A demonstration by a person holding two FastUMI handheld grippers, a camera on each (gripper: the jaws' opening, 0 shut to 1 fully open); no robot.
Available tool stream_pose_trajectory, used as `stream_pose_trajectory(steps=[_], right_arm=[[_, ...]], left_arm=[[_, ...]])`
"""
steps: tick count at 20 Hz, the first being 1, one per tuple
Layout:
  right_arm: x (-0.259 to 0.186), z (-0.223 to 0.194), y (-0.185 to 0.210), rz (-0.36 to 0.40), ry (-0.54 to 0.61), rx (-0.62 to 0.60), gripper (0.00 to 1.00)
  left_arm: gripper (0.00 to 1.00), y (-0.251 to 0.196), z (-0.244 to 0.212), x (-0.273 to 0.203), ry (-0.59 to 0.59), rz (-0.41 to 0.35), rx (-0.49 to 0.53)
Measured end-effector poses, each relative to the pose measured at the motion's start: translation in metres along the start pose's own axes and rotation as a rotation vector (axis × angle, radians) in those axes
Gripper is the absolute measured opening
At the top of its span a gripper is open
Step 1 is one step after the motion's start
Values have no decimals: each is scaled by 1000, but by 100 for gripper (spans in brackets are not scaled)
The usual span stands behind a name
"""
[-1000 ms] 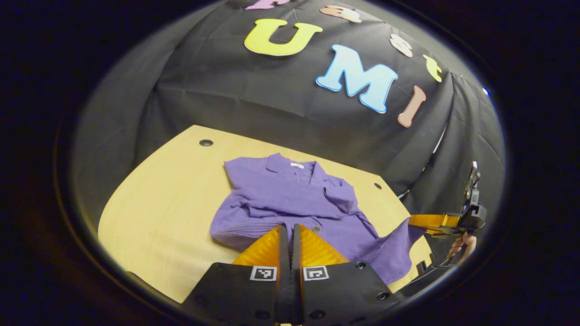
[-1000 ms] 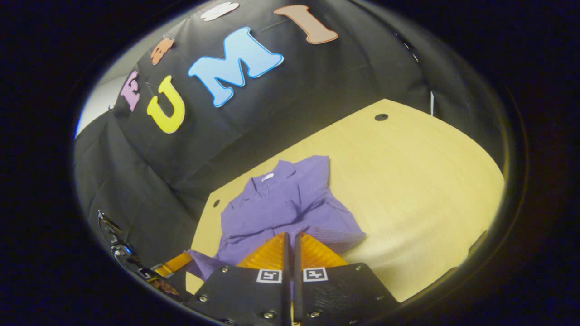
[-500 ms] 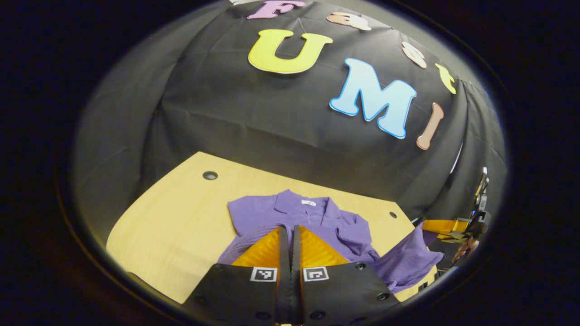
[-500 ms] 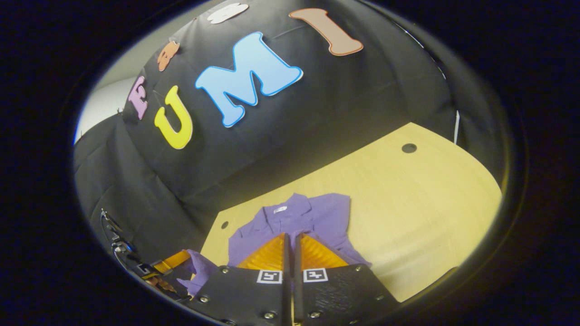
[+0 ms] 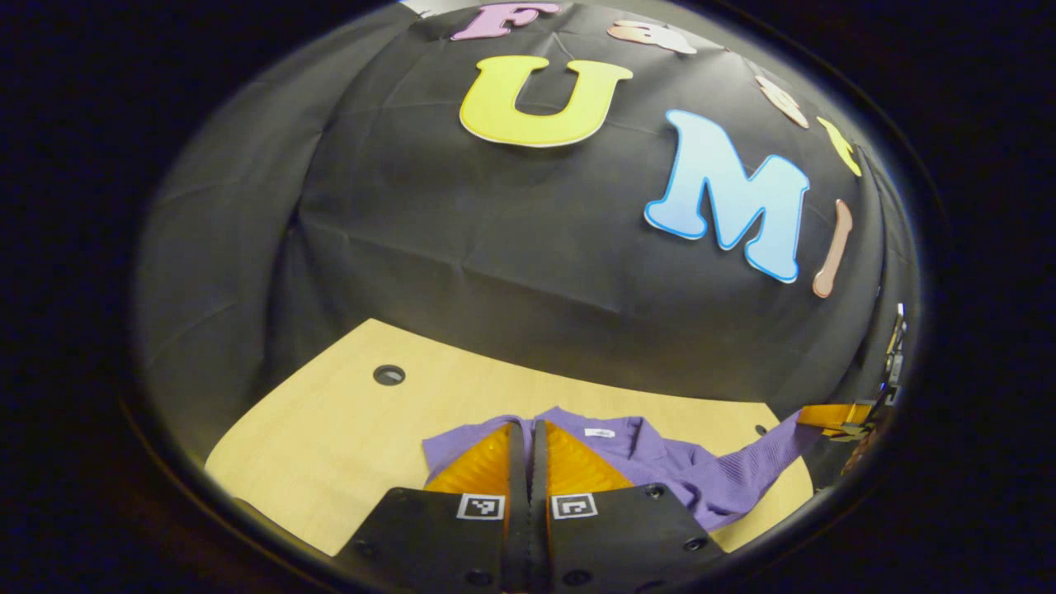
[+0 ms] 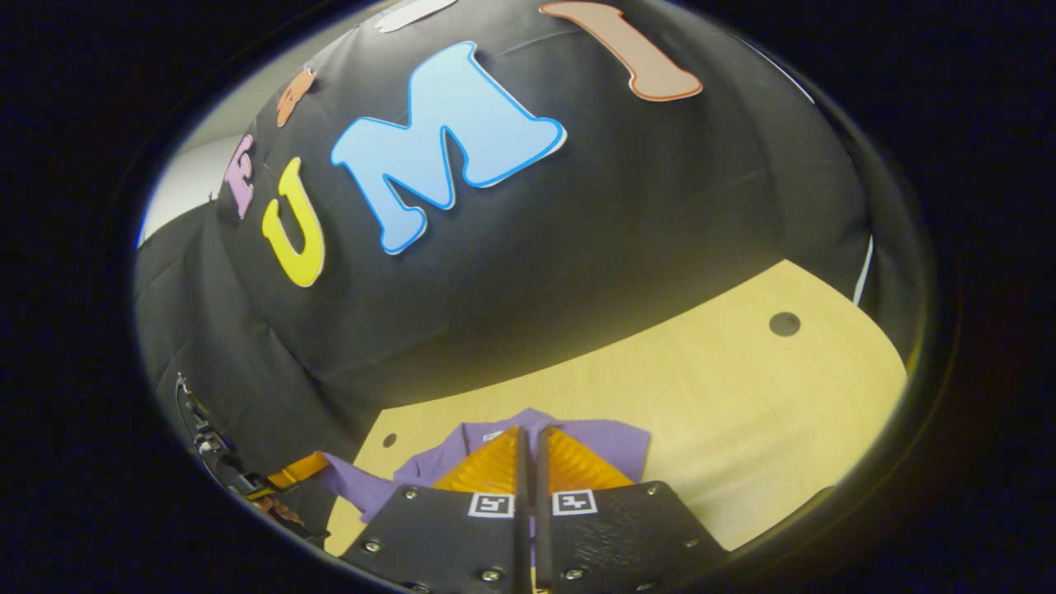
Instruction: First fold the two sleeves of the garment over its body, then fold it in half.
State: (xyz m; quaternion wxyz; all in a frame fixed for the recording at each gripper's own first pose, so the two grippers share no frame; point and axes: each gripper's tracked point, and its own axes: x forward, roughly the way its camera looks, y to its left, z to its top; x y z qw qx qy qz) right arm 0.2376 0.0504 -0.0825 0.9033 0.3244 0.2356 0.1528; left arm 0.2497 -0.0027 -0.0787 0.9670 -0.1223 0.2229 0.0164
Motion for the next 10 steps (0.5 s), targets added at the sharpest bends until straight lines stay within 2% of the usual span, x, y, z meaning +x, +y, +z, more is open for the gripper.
stream_pose_trajectory(steps=[5, 10], right_arm=[[57, 4, -18, -45, 10, -55, 2], [100, 2, -42, -106, 32, -98, 2]], left_arm=[[7, 11, -2, 59, 24, 62, 63], [6, 23, -6, 99, 18, 130, 145]])
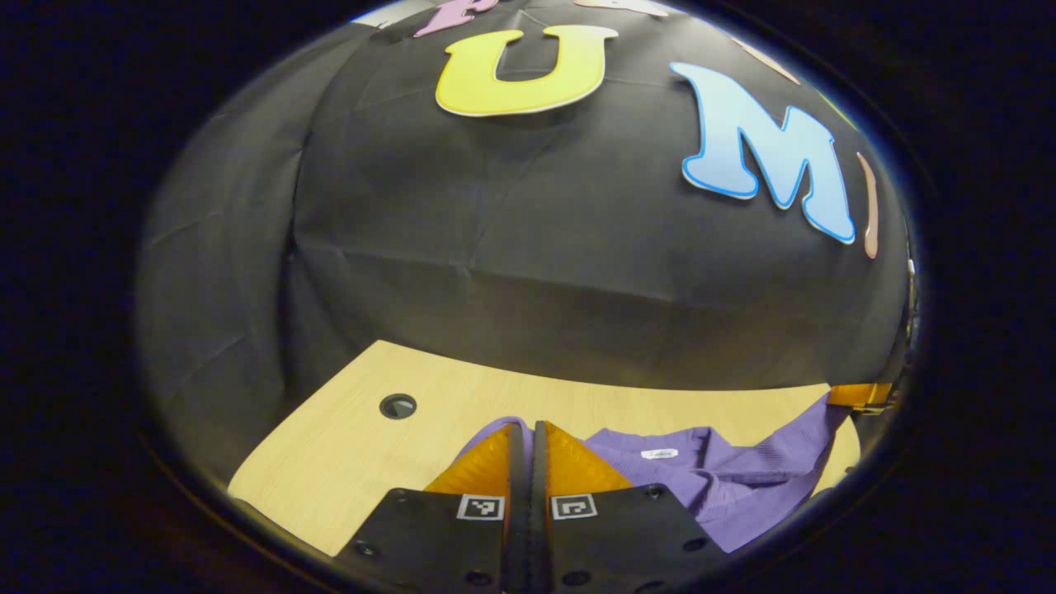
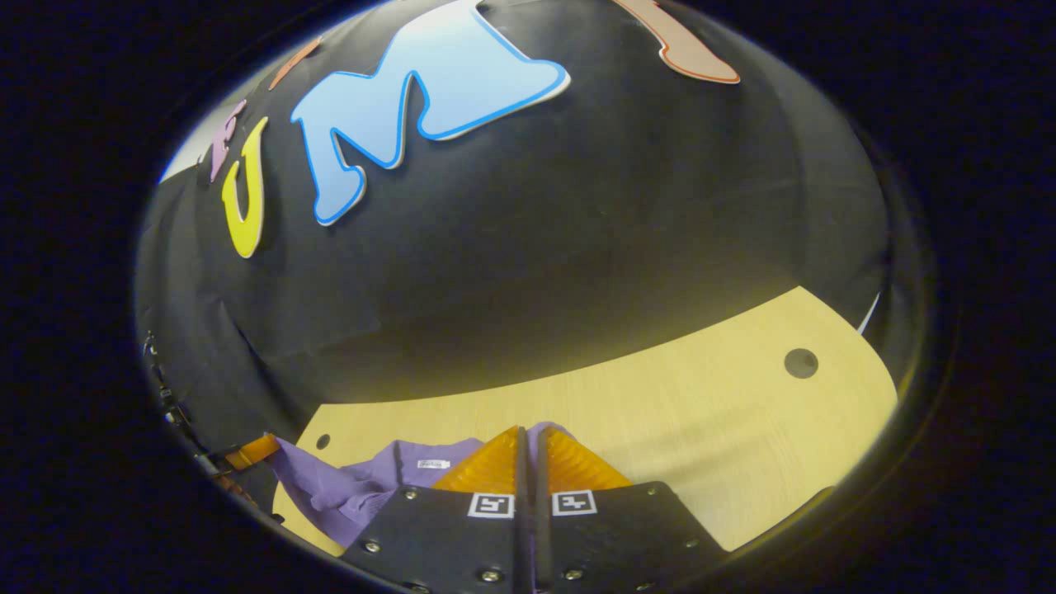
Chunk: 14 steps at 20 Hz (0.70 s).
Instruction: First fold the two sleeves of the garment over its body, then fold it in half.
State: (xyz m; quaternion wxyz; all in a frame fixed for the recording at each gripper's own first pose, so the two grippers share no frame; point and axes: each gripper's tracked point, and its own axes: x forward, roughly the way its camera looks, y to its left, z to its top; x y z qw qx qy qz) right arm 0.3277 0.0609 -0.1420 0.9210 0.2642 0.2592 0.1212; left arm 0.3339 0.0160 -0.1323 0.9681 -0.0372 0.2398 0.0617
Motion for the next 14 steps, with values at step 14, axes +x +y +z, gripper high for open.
stream_pose_trajectory(steps=[14], right_arm=[[0, -29, -7, -115, 65, -234, 35]], left_arm=[[45, -8, -25, 8, 46, 35, 49]])
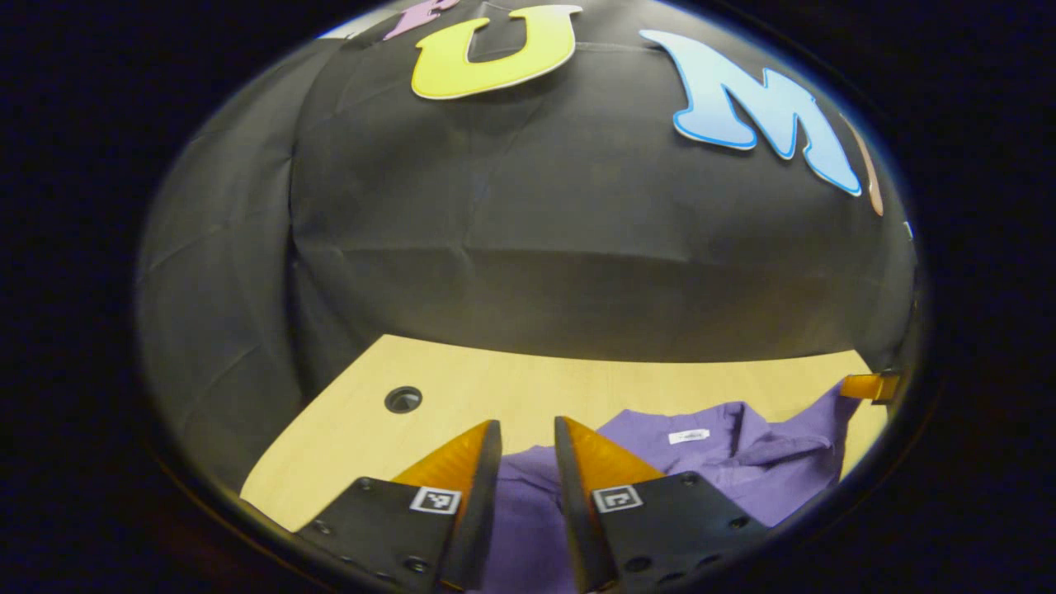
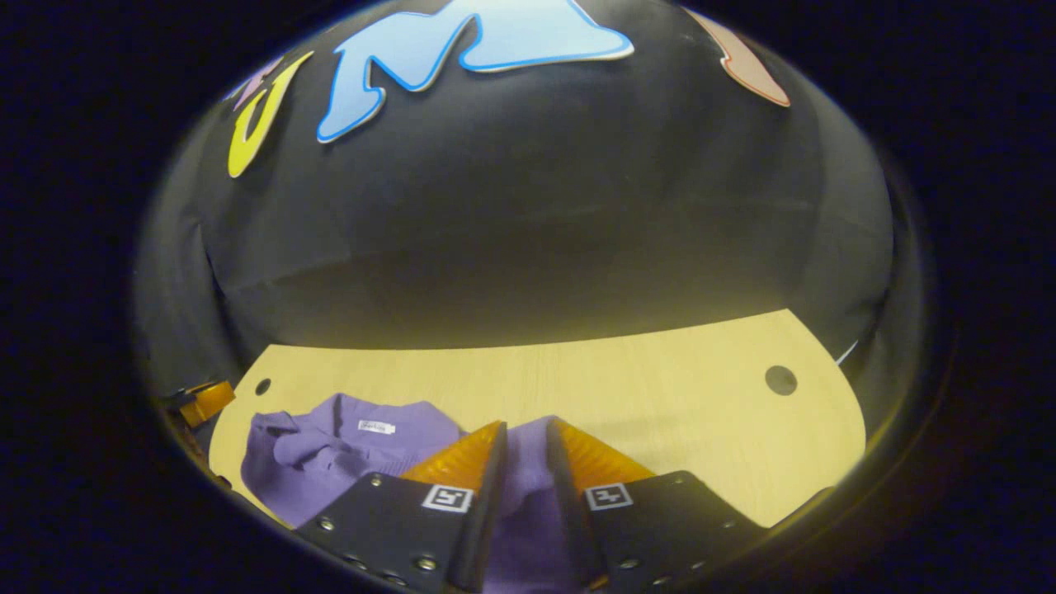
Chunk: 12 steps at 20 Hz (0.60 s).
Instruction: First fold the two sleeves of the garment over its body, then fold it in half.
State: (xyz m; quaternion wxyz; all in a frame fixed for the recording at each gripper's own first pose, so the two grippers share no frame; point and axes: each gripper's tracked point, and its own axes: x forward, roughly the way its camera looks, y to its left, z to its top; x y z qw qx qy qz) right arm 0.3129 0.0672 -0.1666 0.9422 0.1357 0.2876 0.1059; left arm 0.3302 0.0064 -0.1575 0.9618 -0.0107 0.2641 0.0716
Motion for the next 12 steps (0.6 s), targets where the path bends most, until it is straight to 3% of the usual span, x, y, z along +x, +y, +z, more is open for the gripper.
stream_pose_trajectory(steps=[1, 2, 3, 4, 6, 8, 12], right_arm=[[-7, 1, 3, -8, -9, -17, 44], [-17, 4, 5, -16, -20, -30, 63], [-28, 6, 8, -25, -34, -40, 74], [-39, 11, 9, -40, -52, -52, 87], [-70, 20, 12, -70, -98, -74, 90], [-104, 28, 19, -94, -142, -97, 90], [-174, 38, 39, -133, -226, -127, 90]], left_arm=[[58, -1, 3, -5, -9, -8, -1], [66, 0, 4, -11, -20, -9, -1], [74, -1, 6, -18, -27, -21, -6], [76, -2, 8, -26, -32, -34, -14], [82, -3, 13, -42, -49, -57, -20], [99, -3, 16, -61, -64, -76, -9], [100, -4, 27, -110, -124, -118, 0]])
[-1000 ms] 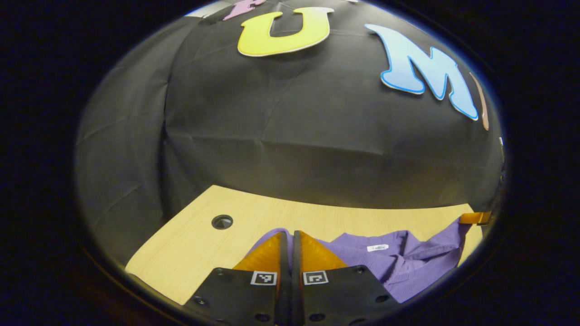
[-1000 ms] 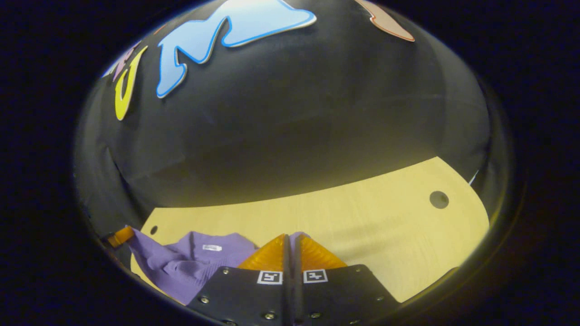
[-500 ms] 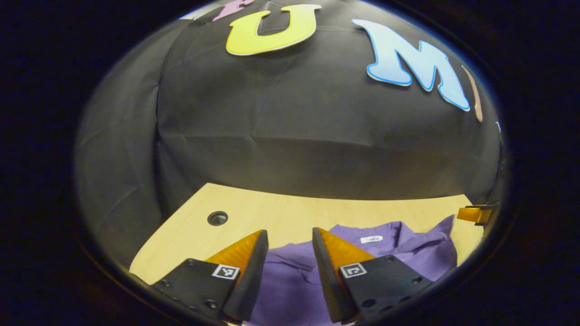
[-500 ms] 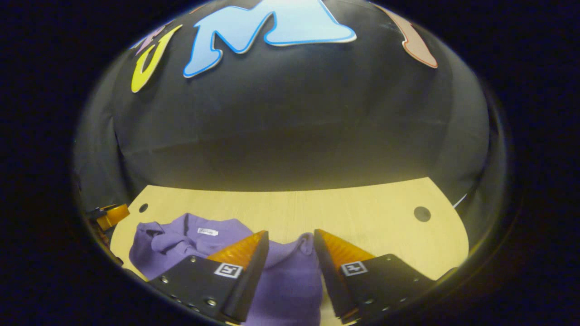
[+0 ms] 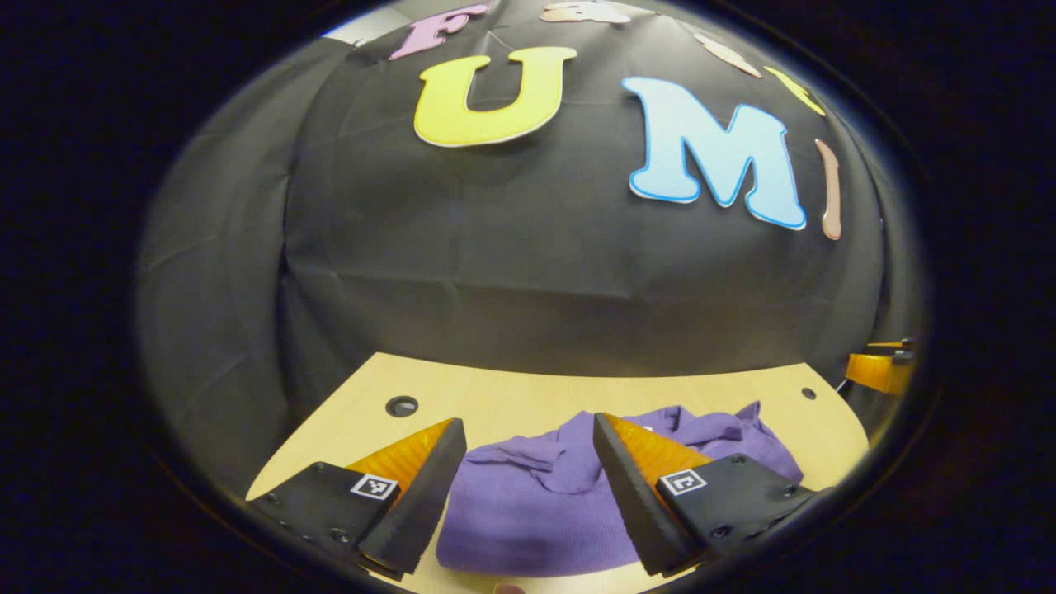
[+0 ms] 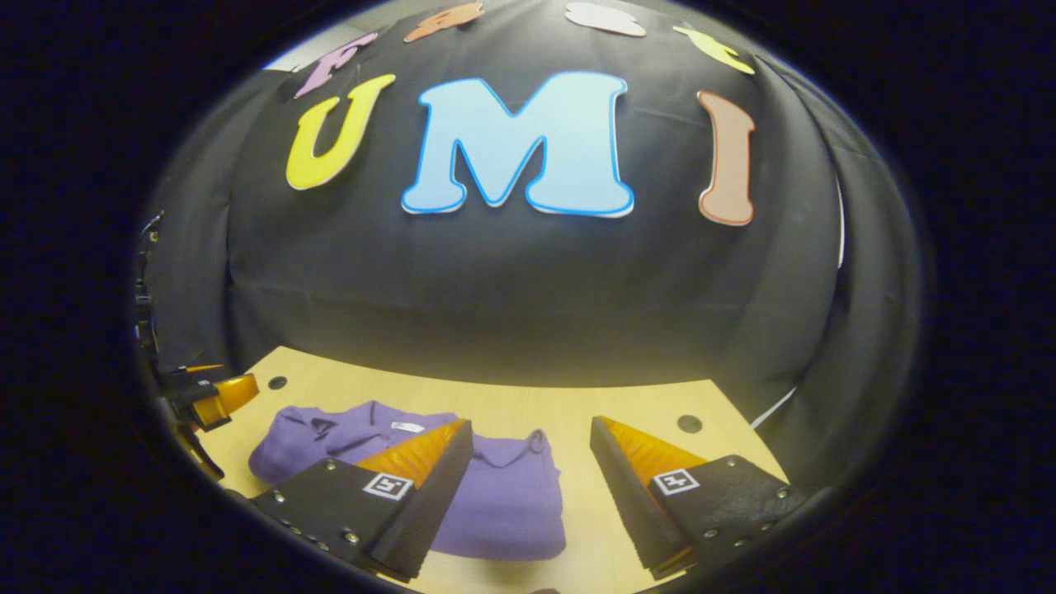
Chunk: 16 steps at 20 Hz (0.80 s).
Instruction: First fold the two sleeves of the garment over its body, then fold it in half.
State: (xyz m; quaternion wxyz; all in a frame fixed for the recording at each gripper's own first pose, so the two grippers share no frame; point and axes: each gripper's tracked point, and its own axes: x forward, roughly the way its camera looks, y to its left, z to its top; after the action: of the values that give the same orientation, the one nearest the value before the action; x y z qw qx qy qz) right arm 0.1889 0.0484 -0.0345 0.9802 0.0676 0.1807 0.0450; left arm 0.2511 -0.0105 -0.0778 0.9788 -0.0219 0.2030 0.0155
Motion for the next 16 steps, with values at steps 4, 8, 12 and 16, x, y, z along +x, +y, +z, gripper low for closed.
stream_pose_trajectory(steps=[4, 8, 12, 16], right_arm=[[-63, 15, 15, -40, -62, -19, 90], [-110, 16, 39, -46, -94, 0, 89], [-140, 14, 42, -63, -115, 8, 88], [-164, 20, 33, -71, -172, -3, 88]], left_arm=[[99, 1, 22, -54, -70, -43, 17], [99, 3, 36, -101, -128, -74, 67], [99, 1, 45, -137, -176, -83, 110], [99, -13, 53, -175, -223, -88, 131]])
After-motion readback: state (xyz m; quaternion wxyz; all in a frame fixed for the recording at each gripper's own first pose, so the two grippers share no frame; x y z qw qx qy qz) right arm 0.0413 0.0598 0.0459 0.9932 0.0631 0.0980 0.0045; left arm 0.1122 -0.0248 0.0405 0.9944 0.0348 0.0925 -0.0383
